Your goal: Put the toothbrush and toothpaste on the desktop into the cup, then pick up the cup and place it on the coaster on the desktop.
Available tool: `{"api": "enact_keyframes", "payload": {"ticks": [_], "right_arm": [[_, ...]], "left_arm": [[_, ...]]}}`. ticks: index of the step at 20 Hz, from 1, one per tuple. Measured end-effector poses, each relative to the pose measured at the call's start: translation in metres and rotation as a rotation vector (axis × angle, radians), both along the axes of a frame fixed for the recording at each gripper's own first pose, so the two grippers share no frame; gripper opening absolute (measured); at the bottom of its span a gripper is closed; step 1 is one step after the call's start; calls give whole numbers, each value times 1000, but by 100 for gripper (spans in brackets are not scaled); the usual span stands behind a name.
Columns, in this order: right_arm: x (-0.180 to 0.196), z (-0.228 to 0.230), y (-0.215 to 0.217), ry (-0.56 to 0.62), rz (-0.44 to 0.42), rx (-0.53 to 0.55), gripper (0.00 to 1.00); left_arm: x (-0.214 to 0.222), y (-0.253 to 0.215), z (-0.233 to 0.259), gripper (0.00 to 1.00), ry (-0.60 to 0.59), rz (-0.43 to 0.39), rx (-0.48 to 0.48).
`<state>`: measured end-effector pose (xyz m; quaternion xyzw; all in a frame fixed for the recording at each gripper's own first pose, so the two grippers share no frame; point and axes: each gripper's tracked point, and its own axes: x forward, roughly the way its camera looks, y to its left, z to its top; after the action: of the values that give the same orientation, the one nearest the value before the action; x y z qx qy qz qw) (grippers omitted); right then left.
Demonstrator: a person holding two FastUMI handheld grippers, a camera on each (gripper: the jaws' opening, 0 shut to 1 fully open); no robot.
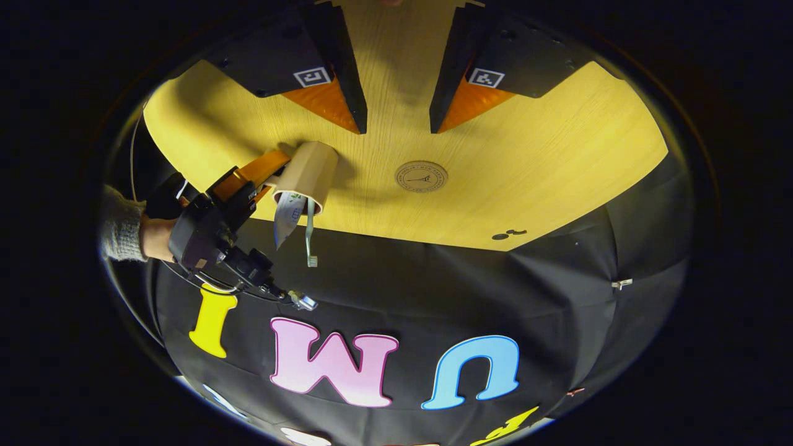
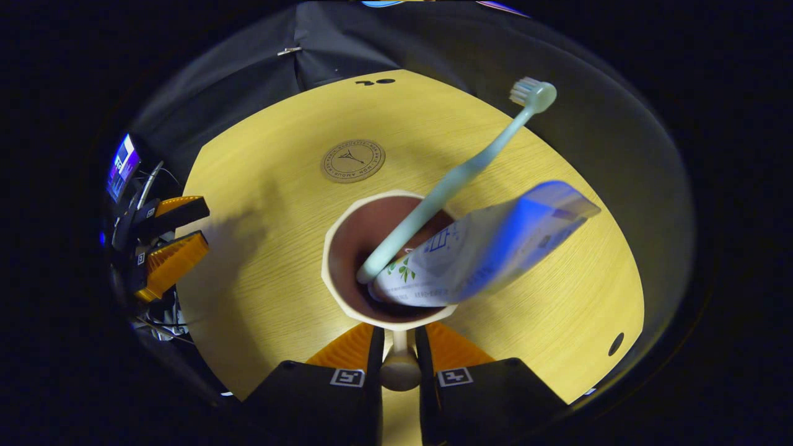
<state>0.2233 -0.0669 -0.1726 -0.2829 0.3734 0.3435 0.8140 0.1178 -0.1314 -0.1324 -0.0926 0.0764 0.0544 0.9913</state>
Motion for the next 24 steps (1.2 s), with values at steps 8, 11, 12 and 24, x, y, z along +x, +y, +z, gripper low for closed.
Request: {"api": "enact_keyframes", "payload": {"ticks": [8,11,12,24], "right_arm": [[-1,-1,6,-53,-21,73,24],[-9,8,11,-69,-16,86,24],[-12,13,17,-74,-17,99,24],[2,52,100,-130,-28,142,24]], "left_arm": [[3,8,3,66,-6,10,-7],[1,11,4,66,-9,6,-8],[0,12,5,66,-9,4,-10],[-36,50,3,66,-27,-7,-47]]}}
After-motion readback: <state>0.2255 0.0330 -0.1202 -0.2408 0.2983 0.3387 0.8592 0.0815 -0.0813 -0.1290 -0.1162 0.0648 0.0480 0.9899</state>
